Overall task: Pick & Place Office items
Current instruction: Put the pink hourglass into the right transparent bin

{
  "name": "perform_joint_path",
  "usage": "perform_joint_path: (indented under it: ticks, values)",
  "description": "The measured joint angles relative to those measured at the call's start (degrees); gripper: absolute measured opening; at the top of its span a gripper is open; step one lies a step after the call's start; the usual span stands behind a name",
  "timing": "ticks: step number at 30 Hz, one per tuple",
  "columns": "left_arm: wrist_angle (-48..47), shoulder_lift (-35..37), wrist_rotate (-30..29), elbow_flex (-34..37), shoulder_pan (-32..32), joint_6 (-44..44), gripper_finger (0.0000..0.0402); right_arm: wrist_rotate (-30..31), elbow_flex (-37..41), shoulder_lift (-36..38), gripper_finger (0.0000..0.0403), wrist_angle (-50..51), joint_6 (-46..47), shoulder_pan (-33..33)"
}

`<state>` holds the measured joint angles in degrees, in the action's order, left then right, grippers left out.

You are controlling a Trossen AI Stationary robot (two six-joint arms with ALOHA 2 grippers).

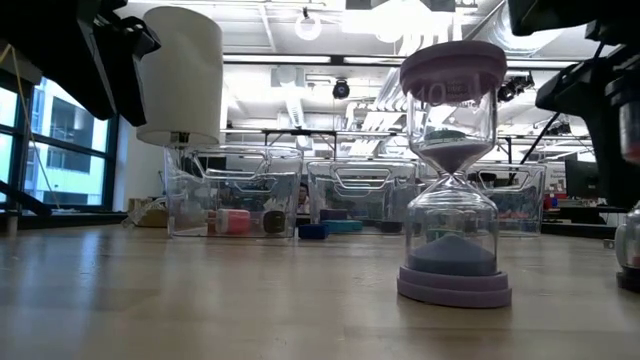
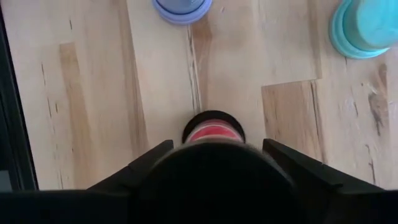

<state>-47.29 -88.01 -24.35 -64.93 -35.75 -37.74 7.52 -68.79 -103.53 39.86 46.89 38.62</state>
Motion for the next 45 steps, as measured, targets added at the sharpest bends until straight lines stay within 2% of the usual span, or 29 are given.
perform_joint_path:
  ticks: [5,14,19,29,36,40,45]
  values:
    - [0.00,0.00,0.01,0.00,0.00,0.00,0.0214,-0.70,0.00,0.00,0.0176,0.10,-0.23,-0.45]
    - [-0.02,0.00,0.01,0.00,0.00,-0.06,0.0214,-1.50,0.00,0.16,0.0175,0.31,-0.21,-0.56]
    - [-0.04,0.00,-0.03,0.00,0.00,-0.07,0.0214,-1.24,0.00,2.83,0.0175,2.05,0.34,-0.91]
    - [-0.05,0.00,-0.07,0.00,-0.01,0.08,0.0214,7.31,-0.02,14.51,0.0175,15.28,2.08,-3.82]
    - [-0.04,0.00,-0.10,-0.02,0.00,0.20,0.0214,13.82,-0.02,25.88,0.0175,24.05,2.57,-10.91]
    - [0.01,0.00,-0.89,-0.02,-0.02,0.07,0.0214,18.07,-0.04,31.34,0.0175,26.91,2.65,-18.26]
    - [0.01,0.00,-1.15,-0.02,-0.30,-1.02,0.0214,17.89,-0.04,35.64,0.0175,27.24,-1.53,-29.65]
